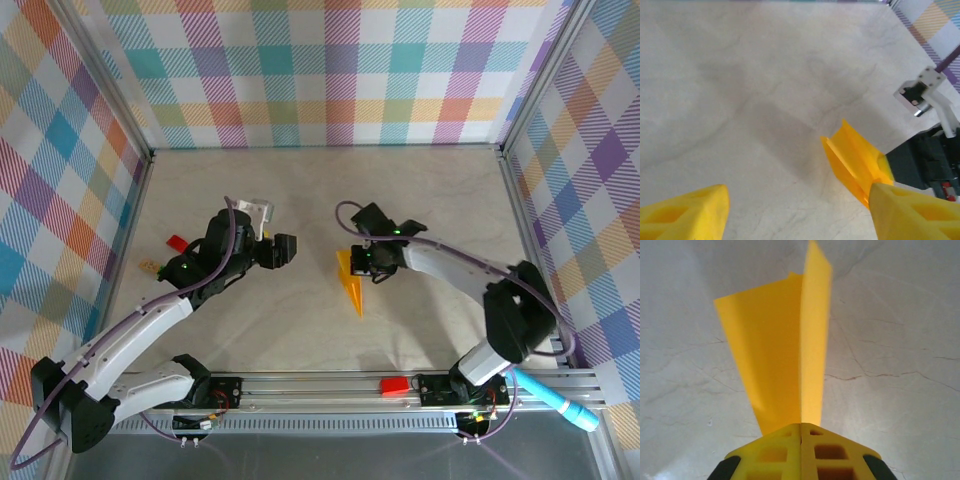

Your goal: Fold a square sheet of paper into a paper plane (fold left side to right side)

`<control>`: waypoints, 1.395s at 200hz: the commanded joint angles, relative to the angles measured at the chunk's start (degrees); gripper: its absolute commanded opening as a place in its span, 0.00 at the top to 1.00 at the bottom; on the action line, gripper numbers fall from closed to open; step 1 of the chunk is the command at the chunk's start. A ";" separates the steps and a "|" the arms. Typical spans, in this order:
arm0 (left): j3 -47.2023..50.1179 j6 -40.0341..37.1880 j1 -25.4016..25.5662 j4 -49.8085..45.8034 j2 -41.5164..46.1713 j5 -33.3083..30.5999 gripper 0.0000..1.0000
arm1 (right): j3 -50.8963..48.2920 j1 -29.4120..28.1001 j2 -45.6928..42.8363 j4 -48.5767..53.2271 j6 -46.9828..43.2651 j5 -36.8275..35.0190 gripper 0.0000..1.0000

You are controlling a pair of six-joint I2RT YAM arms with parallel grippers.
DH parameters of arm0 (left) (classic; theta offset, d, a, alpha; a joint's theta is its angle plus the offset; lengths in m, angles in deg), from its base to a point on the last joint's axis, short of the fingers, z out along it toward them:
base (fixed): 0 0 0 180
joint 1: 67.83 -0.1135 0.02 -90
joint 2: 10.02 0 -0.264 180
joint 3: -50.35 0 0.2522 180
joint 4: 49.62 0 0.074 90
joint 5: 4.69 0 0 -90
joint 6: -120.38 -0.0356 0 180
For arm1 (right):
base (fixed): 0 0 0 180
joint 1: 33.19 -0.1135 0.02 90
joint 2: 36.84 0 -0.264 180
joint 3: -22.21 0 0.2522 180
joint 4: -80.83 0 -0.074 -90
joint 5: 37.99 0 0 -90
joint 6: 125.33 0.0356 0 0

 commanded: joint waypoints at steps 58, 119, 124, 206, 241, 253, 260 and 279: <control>-0.39 -34.76 -0.88 1.32 1.73 4.63 0.06 | -19.29 15.80 -17.27 -24.23 4.91 26.52 1.00; 13.00 -40.19 -0.88 13.46 1.44 9.70 0.03 | -27.74 21.94 -17.94 -39.62 11.89 35.73 1.00; 14.17 -40.19 -0.88 14.64 1.65 10.02 0.03 | -27.92 22.09 -17.59 -40.26 12.17 36.07 1.00; 22.23 -37.51 -0.88 24.51 -0.59 10.31 0.00 | -25.90 22.23 -10.07 -45.38 13.51 38.03 1.00; 23.46 -37.55 -0.88 26.34 -2.62 9.88 0.00 | -24.26 22.23 -7.61 -46.47 13.64 38.50 1.00; 23.61 -38.11 -0.88 25.98 -2.93 9.72 0.00 | -23.55 22.21 -6.52 -46.94 13.60 38.67 1.00; 23.41 -38.10 -0.88 25.64 -2.91 9.39 0.00 | -23.17 22.14 -5.88 -47.49 13.70 38.81 1.00; 23.61 -38.24 -0.88 25.89 -3.05 9.25 0.00 | -22.36 21.90 -3.64 -49.75 14.41 39.59 1.00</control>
